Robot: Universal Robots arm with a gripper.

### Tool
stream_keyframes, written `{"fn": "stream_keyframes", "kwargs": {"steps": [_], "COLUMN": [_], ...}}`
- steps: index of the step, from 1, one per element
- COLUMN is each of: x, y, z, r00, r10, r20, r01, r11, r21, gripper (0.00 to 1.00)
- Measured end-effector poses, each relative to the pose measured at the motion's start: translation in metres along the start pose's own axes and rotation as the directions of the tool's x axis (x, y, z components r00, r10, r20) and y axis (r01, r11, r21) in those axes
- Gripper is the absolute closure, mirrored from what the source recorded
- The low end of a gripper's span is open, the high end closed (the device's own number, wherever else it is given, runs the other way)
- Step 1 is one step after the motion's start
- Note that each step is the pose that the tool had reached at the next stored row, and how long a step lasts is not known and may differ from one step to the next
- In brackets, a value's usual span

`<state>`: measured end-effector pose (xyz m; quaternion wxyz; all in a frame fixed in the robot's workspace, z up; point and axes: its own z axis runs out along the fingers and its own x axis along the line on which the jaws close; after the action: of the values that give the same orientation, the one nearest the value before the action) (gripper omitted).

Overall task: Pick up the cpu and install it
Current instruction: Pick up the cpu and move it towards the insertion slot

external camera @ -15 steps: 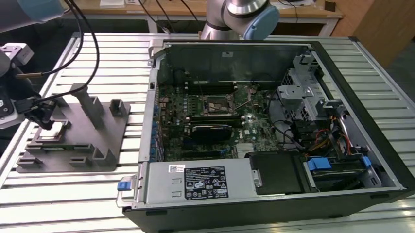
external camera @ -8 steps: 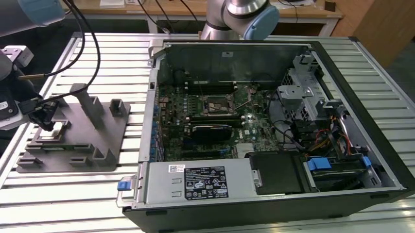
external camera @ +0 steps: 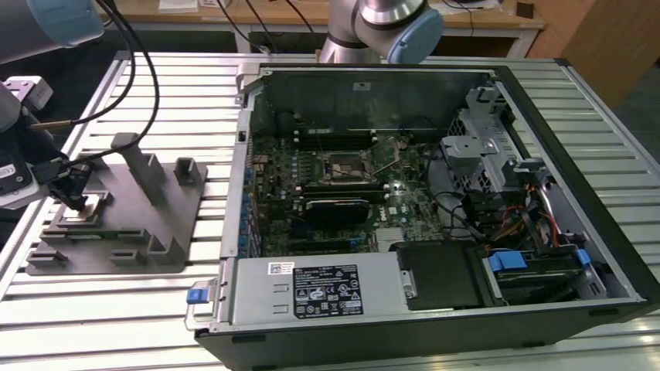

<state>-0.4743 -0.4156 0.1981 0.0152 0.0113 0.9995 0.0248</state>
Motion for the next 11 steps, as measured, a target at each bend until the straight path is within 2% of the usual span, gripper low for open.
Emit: {"fn": "stream_keyframes", "kwargs": {"steps": [6, 8, 9, 11], "x": [0.0000, 0.0000, 0.0000, 0.0000], "y": [0.0001, 0.0001, 0.0001, 0.0001], "z": [0.0000, 0.0000, 0.0000, 0.0000], "r00": [1.0000, 1.0000, 1.0000, 1.0000], "r10": [0.000, 0.000, 0.000, 0.000], "r20": [0.0000, 0.0000, 0.0000, 0.0000], "r01": [0.000, 0.000, 0.000, 0.000], "r11": [1.0000, 1.0000, 1.0000, 1.0000], "r21": [0.0000, 0.0000, 0.0000, 0.0000], "gripper": [0.89, 0.77, 0.77, 0.65]}}
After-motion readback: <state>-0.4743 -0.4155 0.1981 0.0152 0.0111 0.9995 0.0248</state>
